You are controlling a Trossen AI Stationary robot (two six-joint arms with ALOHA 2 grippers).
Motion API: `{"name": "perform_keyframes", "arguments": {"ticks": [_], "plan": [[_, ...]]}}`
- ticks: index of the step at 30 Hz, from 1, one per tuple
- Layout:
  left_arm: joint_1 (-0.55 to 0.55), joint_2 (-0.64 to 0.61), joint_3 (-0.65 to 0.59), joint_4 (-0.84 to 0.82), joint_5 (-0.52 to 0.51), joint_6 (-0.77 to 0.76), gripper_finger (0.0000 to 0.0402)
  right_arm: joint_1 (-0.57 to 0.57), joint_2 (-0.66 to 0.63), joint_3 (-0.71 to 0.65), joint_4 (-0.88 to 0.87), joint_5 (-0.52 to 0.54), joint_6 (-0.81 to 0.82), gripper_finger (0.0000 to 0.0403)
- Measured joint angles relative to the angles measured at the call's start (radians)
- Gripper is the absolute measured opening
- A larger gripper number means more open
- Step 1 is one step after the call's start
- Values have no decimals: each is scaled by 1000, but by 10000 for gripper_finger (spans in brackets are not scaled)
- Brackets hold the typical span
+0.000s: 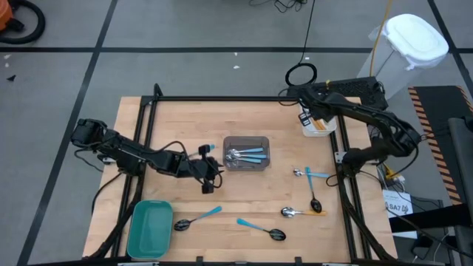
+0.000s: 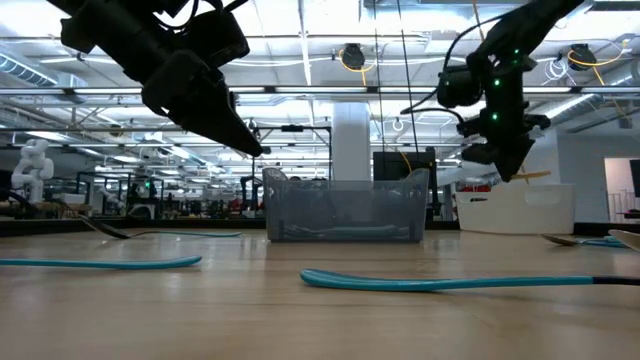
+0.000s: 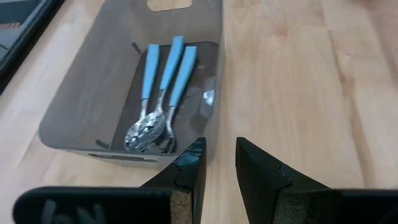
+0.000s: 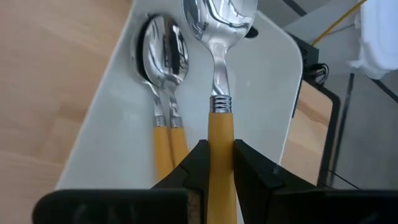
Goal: Sort silverware by color (type)
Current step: Put the top yellow spoon into the white bin
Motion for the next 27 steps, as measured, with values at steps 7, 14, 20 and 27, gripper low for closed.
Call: {"name": "perform_keyframes", "arguments": {"ticks": [7, 14, 20, 27], "plan": [[-16, 0, 0, 0, 7, -2, 88, -21, 61, 0, 14, 0, -24, 45], [-25, 0, 0, 0, 7, -19, 88, -34, 109, 0, 27, 0, -44, 45], [-36, 0, 0, -14, 7, -31, 88, -34, 135, 0, 25, -1, -45, 55], [-47, 0, 0, -33, 7, -53, 88, -34, 135, 0, 21, -34, -45, 76]]}}
